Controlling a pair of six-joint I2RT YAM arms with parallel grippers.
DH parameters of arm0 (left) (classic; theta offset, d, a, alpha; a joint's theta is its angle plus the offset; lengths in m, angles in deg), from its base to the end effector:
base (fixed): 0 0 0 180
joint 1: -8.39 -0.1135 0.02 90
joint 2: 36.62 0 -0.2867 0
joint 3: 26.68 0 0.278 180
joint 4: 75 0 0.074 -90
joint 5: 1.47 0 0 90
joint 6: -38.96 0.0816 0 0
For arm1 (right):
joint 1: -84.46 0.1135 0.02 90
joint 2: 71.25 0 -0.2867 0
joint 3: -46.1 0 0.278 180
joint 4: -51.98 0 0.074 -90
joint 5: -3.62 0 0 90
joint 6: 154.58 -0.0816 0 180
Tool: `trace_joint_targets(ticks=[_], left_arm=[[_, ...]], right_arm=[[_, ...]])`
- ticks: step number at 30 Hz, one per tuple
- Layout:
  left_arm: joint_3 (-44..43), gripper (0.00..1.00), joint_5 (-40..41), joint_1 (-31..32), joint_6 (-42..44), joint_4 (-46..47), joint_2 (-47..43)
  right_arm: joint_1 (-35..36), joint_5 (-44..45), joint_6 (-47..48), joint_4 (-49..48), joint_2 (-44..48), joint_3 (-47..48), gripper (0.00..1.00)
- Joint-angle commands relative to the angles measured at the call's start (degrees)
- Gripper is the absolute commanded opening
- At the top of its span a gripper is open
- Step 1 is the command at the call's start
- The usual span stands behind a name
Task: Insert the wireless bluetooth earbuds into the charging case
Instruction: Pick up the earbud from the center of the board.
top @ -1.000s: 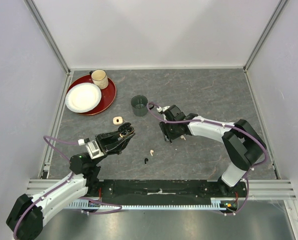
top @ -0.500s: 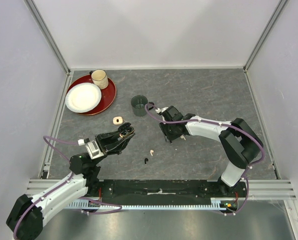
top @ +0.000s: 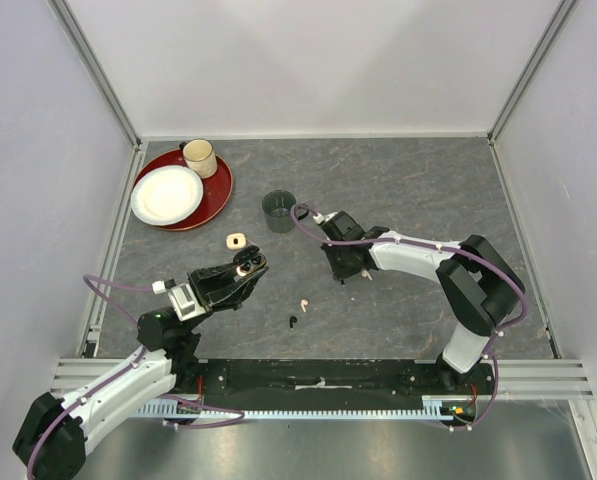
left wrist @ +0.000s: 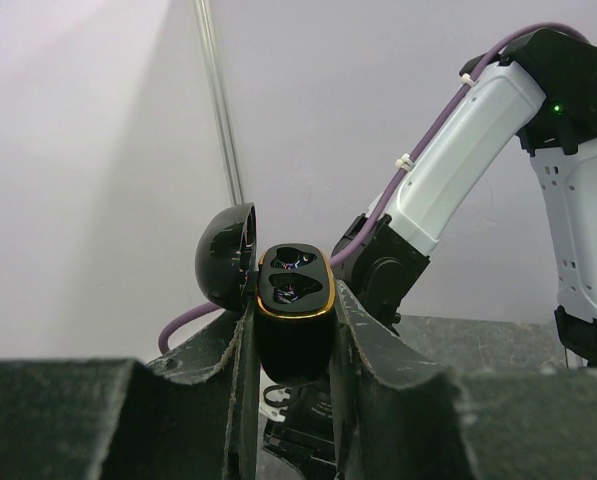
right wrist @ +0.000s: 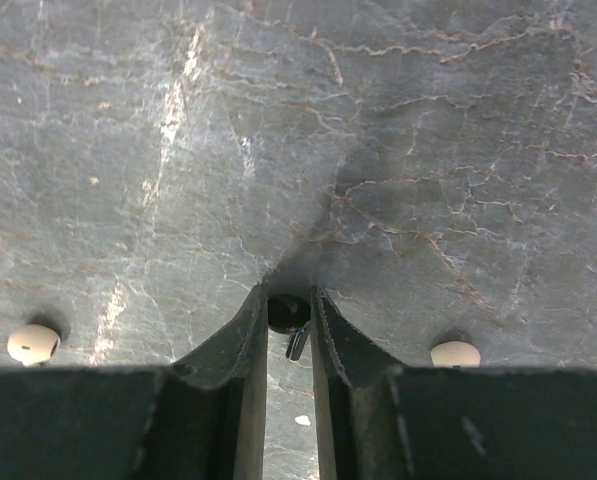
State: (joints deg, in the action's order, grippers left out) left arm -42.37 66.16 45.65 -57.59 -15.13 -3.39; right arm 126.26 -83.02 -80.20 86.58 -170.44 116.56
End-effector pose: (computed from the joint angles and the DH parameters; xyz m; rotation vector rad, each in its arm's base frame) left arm 0.1052 -0.1190 0.2875 0.5915 0.7183 -0.8730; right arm 0.2860 0.2493 0.1240 -0.5923 2.6300 0.2376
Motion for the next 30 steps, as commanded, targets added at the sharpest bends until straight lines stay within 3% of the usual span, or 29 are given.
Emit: trace_joint_targets(ticks=[1, 6, 10, 13, 30], left_arm=[[1.64, 0.02, 2.24, 0.1, 2.5, 1.49, -0.8], [1.82, 0.02, 2.59, 0.1, 2.68, 0.62, -2.03], [1.99, 0.02, 2.95, 0.1, 3.03, -0.44, -3.09], [2.34, 0.02, 3.21, 0.1, 3.12, -0.44, -3.44], [2.34, 0.02, 3.3, 0.1, 3.21, -0.53, -3.09]], right_arm=[[0.3, 4.9, -6.17, 0.81, -2.14, 1.5, 0.21], [0.3, 5.52, -9.43, -1.82, -0.3, 0.28, 0.31], [0.21, 5.87, -9.26, -2.36, 1.72, -0.25, 0.47], [0.21, 6.05, -9.95, -2.09, 1.9, -0.25, 0.51], [0.74, 3.94, -9.26, -0.86, 1.82, -0.17, 0.4]])
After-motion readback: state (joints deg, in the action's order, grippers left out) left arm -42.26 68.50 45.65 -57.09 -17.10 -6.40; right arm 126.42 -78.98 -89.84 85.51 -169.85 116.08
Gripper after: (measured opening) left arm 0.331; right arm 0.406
